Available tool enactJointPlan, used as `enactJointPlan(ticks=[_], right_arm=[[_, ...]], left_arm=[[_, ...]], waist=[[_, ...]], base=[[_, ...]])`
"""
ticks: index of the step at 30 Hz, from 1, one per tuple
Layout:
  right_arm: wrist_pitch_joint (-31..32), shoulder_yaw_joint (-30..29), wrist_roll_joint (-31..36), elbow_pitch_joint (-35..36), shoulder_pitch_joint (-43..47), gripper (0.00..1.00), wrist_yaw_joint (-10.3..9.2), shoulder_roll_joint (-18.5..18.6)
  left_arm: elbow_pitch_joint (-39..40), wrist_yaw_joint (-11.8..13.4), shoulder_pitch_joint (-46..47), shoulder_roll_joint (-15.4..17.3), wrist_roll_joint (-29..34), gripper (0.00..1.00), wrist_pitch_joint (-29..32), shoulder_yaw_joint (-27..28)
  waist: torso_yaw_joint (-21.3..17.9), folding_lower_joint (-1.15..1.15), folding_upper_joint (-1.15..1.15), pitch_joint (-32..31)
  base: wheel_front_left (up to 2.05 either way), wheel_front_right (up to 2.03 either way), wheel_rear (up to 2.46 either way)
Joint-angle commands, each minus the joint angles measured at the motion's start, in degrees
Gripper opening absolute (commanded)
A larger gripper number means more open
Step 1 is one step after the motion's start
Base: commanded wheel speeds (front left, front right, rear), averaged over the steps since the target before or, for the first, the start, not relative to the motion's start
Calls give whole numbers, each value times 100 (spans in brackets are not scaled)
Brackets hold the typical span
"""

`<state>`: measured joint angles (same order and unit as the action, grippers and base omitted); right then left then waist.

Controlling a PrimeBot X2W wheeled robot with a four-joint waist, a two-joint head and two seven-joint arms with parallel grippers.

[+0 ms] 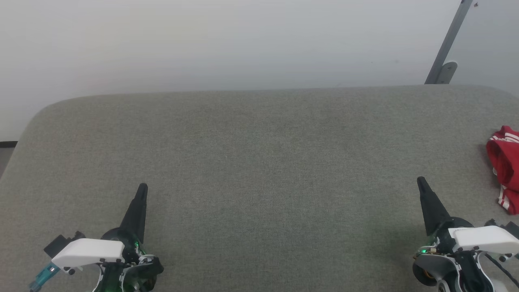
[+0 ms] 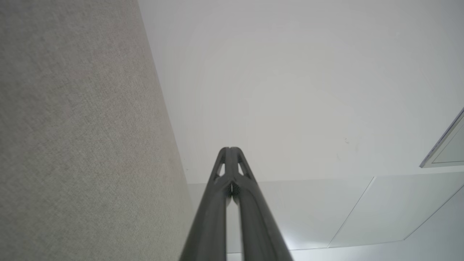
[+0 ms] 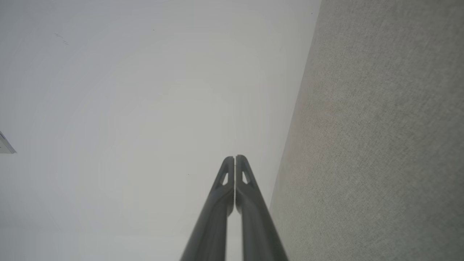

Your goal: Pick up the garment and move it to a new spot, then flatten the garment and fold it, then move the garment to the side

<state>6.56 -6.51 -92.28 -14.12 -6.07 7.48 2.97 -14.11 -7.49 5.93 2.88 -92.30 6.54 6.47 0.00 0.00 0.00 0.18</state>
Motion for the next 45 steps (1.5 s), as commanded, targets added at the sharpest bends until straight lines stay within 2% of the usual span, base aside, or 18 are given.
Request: enactJointPlan(ticks=[1,45], right_arm=[[16,0,-25,22,-33,0,2,-21],[15,1,-26,22,-32,0,2,-21]], left_arm=[[17,0,65,-14,-20,0,20,12],[17,0,65,-14,-21,0,18,11]], waist=[[0,0,0,0],[0,0,0,0]], base=[[0,0,0],[0,0,0]])
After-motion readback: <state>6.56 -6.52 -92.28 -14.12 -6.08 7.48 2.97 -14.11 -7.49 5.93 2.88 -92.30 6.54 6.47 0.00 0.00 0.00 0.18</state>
